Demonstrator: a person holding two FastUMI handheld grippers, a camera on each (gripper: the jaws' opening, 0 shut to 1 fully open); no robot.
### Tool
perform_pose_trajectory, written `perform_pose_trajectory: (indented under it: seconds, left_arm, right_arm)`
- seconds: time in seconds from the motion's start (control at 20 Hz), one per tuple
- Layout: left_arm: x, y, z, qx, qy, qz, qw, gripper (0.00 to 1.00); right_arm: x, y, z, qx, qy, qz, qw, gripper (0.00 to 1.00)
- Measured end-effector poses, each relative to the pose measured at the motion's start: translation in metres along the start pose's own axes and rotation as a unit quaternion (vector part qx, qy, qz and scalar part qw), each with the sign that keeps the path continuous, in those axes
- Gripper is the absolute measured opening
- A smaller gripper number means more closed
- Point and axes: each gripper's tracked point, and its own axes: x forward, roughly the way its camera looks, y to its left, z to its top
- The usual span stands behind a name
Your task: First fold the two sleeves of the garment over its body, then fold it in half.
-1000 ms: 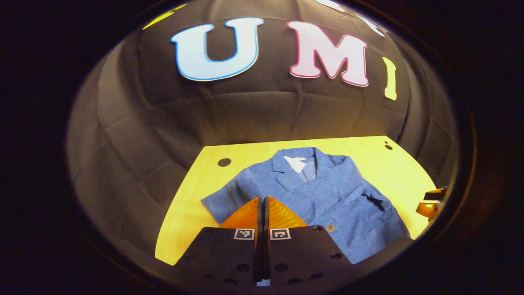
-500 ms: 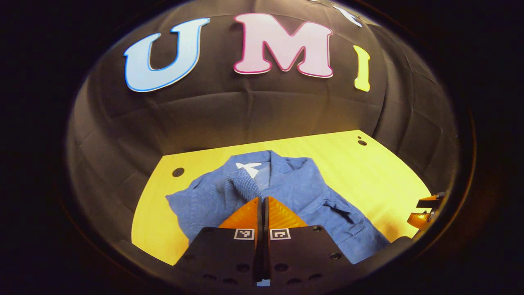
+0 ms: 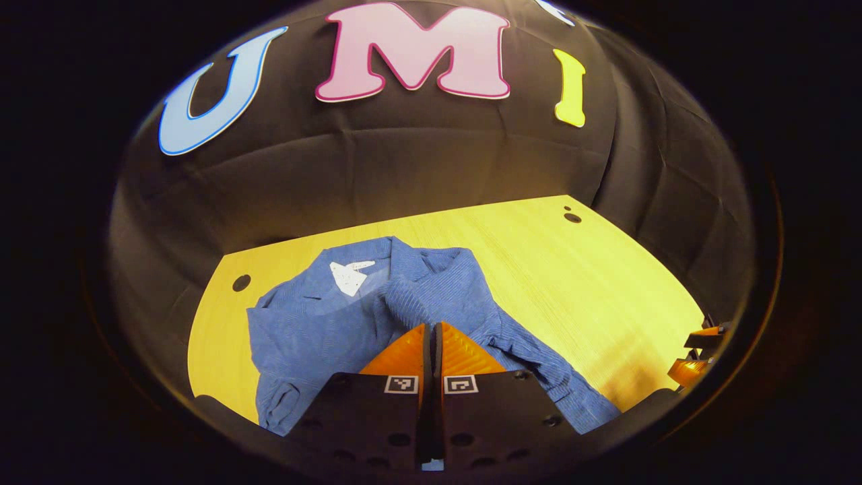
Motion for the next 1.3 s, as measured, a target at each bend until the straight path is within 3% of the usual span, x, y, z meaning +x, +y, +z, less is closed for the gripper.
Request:
perform_pose_trajectory:
  seconds: [0.05, 0.15, 0.3, 0.6, 1.05, 1.3]
  left_arm:
    - [0.004, -0.006, 0.000, -0.007, -0.001, -0.010, 1.000, 0.00]
    - [0.007, -0.034, -0.004, -0.039, -0.003, -0.074, 0.996, 0.05]
    - [-0.011, -0.026, -0.006, -0.076, -0.032, -0.071, 0.994, 0.83]
    - [-0.067, 0.025, -0.059, -0.099, -0.047, -0.008, 0.994, 0.82]
    - [-0.163, 0.101, -0.198, -0.131, 0.001, 0.053, 0.990, 0.81]
    - [-0.194, 0.126, -0.258, -0.134, 0.031, 0.082, 0.987, 0.81]
  right_arm:
    - [0.002, 0.002, 0.000, 0.000, 0.003, 0.009, 1.000, 0.99]
    - [0.007, 0.011, 0.006, -0.002, -0.001, 0.032, 0.999, 0.99]
    - [0.015, 0.028, 0.006, -0.013, 0.008, 0.071, 0.997, 0.99]
    - [0.018, 0.053, -0.008, -0.049, 0.033, 0.106, 0.993, 0.98]
    - [-0.010, 0.087, -0.048, -0.042, 0.046, 0.086, 0.994, 0.98]
    - [-0.024, 0.086, -0.086, -0.081, 0.072, 0.061, 0.992, 0.98]
